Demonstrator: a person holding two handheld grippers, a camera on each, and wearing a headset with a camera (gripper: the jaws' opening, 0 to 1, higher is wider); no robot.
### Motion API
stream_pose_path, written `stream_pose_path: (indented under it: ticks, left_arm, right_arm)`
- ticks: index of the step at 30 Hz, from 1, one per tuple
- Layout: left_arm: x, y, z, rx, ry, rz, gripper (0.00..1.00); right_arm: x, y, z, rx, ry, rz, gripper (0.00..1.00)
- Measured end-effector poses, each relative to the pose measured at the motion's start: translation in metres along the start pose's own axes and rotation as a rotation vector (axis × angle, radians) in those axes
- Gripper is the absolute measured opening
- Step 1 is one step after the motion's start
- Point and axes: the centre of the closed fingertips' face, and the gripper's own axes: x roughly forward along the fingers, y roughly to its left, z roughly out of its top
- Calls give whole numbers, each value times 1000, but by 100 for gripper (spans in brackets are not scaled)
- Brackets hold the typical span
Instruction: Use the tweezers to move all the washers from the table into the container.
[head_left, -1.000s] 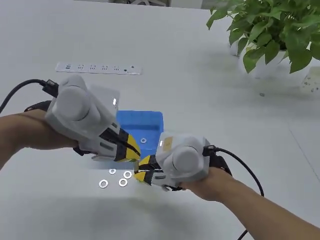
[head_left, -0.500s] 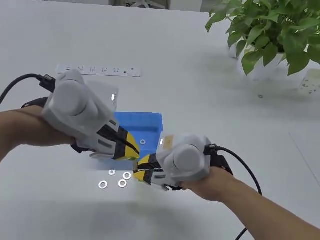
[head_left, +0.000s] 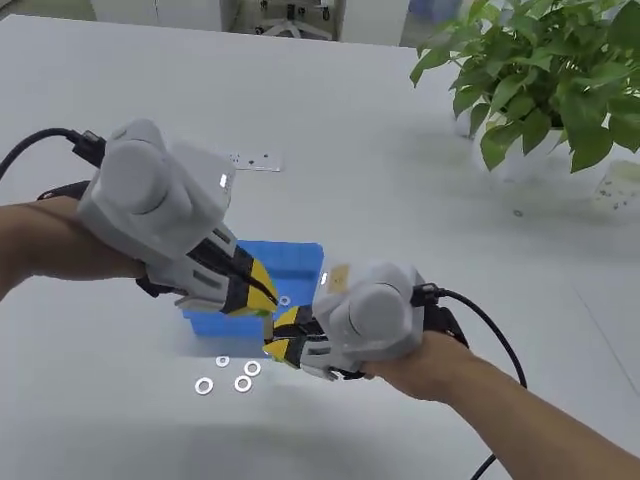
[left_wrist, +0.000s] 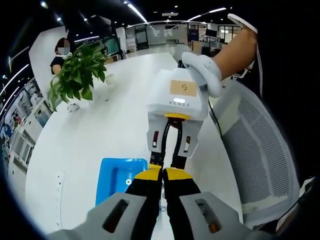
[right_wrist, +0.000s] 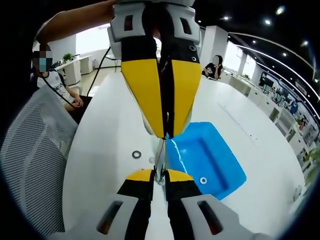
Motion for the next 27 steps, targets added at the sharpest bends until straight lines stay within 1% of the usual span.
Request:
stream_pose_path:
  ticks: [6, 12, 19, 24, 27]
  left_arm:
    - [-5, 6, 6, 10, -3, 6, 5]
    - [-8, 13, 9, 19, -7, 19, 5]
    - [-12, 21, 10, 21, -8, 31, 5]
    - [-14, 29, 12, 22, -10, 41, 5]
    - [-14, 35, 11, 26, -7, 50, 5]
  right_arm:
    - [-4, -8, 8, -6, -6, -3, 11]
    - [-5, -16, 12, -20, -9, -5, 11]
    - [-6, -25, 16, -33, -9, -10, 11]
    - [-6, -34, 18, -37, -12, -14, 11]
    - [-5, -41, 19, -35, -14, -18, 11]
